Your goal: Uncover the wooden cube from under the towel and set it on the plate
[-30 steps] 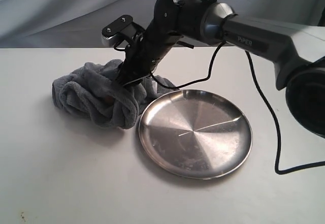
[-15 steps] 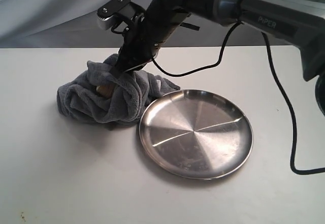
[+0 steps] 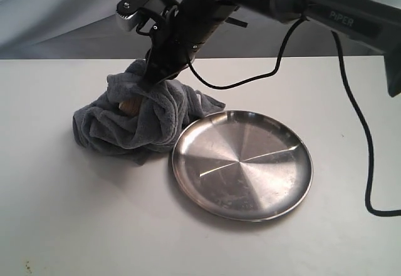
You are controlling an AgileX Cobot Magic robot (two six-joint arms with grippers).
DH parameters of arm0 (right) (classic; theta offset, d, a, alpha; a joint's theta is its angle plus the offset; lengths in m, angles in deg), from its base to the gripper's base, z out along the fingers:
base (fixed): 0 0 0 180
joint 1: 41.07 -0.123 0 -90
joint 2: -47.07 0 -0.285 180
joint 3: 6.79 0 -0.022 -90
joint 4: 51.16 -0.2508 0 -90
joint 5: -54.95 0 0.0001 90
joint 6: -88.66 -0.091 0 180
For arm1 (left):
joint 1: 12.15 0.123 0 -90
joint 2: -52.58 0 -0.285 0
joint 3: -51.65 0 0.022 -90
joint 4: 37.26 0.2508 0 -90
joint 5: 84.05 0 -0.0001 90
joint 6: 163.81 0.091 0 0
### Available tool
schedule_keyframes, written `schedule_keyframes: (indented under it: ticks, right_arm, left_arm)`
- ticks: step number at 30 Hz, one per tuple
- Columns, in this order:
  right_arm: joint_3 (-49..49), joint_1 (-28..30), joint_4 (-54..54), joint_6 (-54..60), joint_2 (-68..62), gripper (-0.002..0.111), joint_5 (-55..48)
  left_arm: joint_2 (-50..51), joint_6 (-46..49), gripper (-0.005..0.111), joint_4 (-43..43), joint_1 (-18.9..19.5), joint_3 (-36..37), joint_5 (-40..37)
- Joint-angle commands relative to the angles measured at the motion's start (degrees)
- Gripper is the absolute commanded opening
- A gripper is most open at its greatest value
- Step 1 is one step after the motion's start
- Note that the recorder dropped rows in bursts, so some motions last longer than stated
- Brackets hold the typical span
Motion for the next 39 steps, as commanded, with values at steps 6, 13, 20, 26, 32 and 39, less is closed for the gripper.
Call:
schedule_keyframes:
  ticks: [6, 13, 20, 26, 32, 39]
  right_arm:
    - [-0.45, -2.05, -0.76, 2.59, 0.44, 0.0, 8.26]
    - [-0.45, -3.81, -0.39, 3.99, -4.83, 0.0, 11.85]
    - [-0.45, -5.71, -0.38, 5.85, -5.37, 0.0, 18.05]
    - [-0.45, -7.03, -0.6, 6.39, -4.82, 0.0, 18.88]
    - [-0.45, -7.77, 1.48, 11.15, -3.19, 0.0, 12.86]
    - [-0.45, -7.66, 11.89, 6.11, 2.04, 0.0, 12.14]
  left_arm:
    - [-0.22, -0.28, 0.0, 0.0, -0.28, 0.29, 0.41]
    - [-0.22, -0.09, 0.0, 0.0, -0.28, 0.29, 0.41]
    - [-0.22, -0.09, 0.0, 0.0, -0.28, 0.29, 0.41]
    - [-0.22, -0.09, 0.0, 0.0, -0.28, 0.29, 0.41]
    - [-0.22, -0.19, 0.0, 0.0, -0.28, 0.29, 0.41]
    - [-0.22, -0.08, 0.0, 0.0, -0.28, 0.29, 0.41]
